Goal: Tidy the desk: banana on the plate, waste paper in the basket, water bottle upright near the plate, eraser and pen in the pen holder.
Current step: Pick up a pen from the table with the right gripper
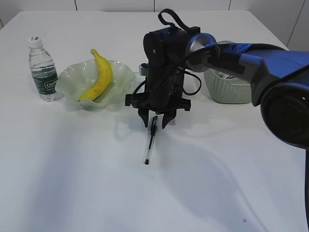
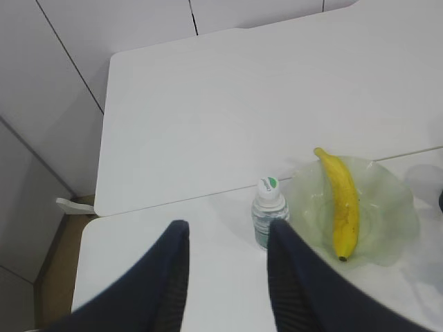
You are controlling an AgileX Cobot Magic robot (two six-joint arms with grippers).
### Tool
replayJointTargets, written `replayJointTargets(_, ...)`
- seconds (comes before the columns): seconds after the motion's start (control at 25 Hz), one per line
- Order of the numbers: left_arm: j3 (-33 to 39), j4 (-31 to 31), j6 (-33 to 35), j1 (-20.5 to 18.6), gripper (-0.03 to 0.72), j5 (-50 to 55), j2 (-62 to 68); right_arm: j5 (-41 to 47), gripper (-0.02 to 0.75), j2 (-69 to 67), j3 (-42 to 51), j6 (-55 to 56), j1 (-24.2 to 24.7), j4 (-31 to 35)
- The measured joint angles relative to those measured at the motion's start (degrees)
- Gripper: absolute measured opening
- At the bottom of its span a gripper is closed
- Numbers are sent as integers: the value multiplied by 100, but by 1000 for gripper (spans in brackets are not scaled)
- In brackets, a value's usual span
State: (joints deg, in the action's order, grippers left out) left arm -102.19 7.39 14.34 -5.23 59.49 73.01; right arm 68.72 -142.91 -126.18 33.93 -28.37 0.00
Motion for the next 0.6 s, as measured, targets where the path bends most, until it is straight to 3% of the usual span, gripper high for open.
replayJointTargets(0.6,0,-75,0,0,260,37,0,27,358,-157,0,0,0,130)
